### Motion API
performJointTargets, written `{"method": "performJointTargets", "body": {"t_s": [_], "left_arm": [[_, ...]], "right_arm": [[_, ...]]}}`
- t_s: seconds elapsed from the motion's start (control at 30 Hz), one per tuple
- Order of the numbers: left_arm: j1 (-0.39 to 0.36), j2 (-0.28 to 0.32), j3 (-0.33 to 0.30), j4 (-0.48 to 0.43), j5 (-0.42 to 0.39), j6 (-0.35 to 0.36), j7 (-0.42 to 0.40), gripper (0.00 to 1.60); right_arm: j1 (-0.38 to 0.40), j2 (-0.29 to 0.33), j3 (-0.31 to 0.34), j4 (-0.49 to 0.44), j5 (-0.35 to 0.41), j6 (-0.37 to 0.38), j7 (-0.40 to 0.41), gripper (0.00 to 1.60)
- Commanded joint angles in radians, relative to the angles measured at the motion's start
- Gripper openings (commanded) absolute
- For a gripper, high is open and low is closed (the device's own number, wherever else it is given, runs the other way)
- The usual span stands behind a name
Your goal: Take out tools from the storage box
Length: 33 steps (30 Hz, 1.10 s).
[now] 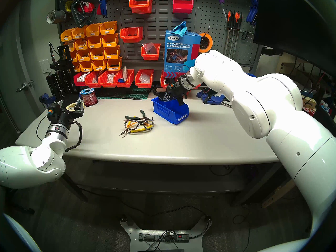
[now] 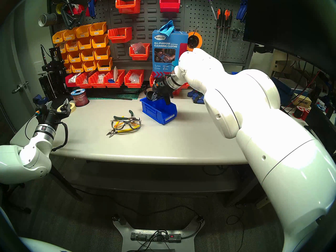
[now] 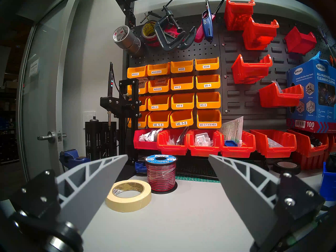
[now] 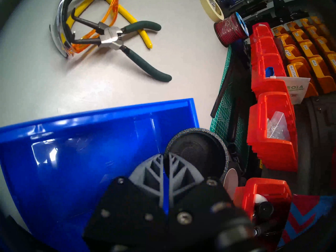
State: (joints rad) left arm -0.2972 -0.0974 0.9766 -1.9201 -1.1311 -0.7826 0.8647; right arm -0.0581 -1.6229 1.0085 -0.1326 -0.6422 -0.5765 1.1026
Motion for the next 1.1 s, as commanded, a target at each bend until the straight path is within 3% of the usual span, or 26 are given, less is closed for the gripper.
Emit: {"method": "performJointTargets", "body": {"t_s": [0.0,0.3,0.5,1.07], "left_arm": [[-0.016,-0.003,-0.007,0.001,0.002,-0.002,-0.001,1.60],[-0.015,-0.003,-0.008,0.001,0.002,-0.002,-0.001,1.60],[-0.016,-0.003,-0.008,0.001,0.002,-0.002,-0.001,1.60],[-0.021,-0.003,-0.003,0.000,0.002,-0.002,-0.001,1.60]], "right_arm": [[0.042,-0.023,0.031,-0.025,0.035,-0.039,0.031,0.00],[0.013,-0.098,0.087,-0.026,0.101,-0.106,0.127,0.00],[0.002,-0.132,0.098,-0.013,0.118,-0.121,0.131,0.00],[-0.061,-0.192,0.049,0.033,0.098,-0.099,0.138,0.00]]}}
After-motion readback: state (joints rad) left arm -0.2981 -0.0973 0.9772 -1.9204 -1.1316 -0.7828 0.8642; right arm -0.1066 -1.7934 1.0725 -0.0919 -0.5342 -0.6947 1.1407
